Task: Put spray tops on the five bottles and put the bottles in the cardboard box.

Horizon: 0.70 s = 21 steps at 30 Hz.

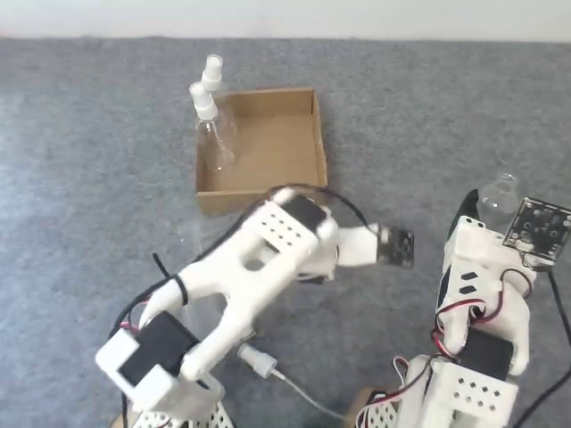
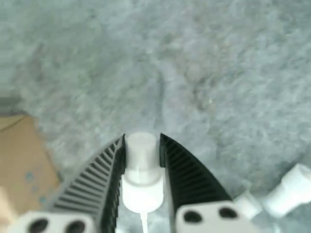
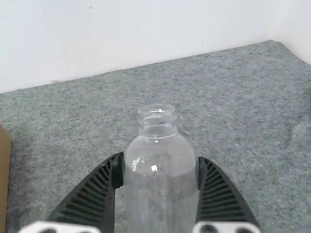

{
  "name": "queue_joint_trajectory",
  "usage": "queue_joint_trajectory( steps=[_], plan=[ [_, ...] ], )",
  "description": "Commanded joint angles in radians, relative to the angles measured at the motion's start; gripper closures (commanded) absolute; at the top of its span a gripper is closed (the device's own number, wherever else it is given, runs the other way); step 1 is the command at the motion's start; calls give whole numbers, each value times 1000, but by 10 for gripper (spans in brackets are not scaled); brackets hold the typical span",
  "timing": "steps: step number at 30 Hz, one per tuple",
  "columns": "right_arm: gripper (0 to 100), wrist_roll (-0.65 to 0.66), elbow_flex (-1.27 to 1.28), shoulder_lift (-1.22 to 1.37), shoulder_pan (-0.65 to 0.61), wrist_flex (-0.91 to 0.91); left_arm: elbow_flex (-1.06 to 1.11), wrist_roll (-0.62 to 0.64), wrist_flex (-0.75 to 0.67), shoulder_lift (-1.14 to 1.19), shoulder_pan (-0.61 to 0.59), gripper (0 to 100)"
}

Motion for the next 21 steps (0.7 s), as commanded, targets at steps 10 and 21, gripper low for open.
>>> queue_joint_trajectory(
  steps=[10,21],
  plan=[
    [916,-8,-17,-19,5,-19,-461,51,292,-6,-172,987],
    [916,-9,-9,-12,-1,-16,-751,199,434,-6,-187,987]
  ],
)
